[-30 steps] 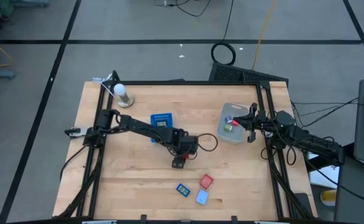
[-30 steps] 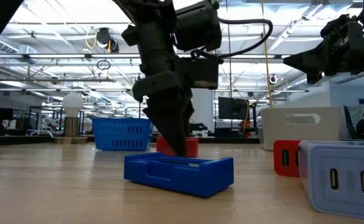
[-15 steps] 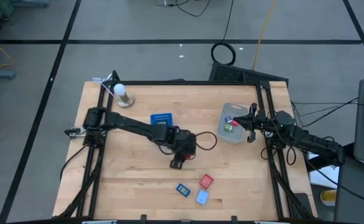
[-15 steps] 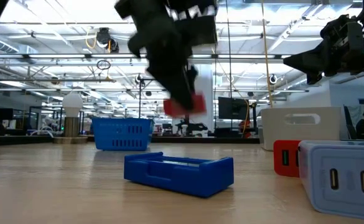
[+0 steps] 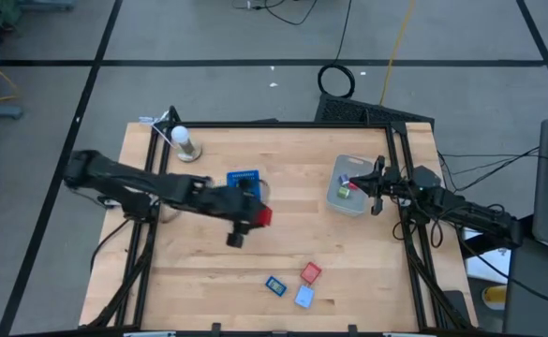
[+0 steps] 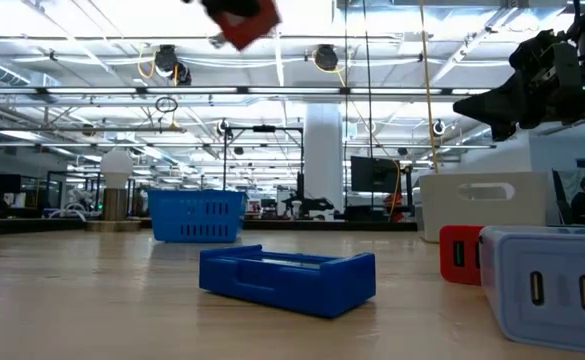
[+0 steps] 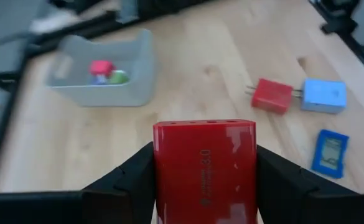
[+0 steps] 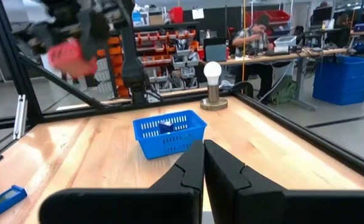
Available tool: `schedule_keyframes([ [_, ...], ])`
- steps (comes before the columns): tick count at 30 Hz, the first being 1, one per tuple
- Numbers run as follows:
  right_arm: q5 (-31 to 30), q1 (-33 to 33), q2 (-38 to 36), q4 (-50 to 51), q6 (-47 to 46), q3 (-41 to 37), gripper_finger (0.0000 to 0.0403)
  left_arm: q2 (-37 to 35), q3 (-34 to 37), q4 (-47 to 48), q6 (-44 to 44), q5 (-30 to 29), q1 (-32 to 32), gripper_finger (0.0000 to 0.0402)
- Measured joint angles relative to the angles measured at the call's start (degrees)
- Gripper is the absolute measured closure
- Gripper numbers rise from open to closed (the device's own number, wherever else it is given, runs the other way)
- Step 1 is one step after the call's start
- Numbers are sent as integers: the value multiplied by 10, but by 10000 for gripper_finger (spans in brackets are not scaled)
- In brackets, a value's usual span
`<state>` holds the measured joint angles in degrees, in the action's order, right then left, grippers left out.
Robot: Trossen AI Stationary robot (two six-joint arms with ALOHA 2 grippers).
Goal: Pick & Place Office items
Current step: Put the top red charger adapter into the white bin
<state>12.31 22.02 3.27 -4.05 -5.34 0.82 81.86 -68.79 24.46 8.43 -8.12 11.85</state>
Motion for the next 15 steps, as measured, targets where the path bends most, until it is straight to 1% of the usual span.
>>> schedule_keyframes([
  [3,0,0,4,-2,0,0,399,-81,79,-60,-9,-20,3,194],
  [9,0,0,11,-9,0,0,399,-218,245,-196,-26,-25,3,194],
  [13,0,0,13,-11,0,0,399,-292,331,-281,-38,-26,3,194],
  [15,0,0,13,-10,0,0,399,-325,364,-307,-41,-27,4,194],
])
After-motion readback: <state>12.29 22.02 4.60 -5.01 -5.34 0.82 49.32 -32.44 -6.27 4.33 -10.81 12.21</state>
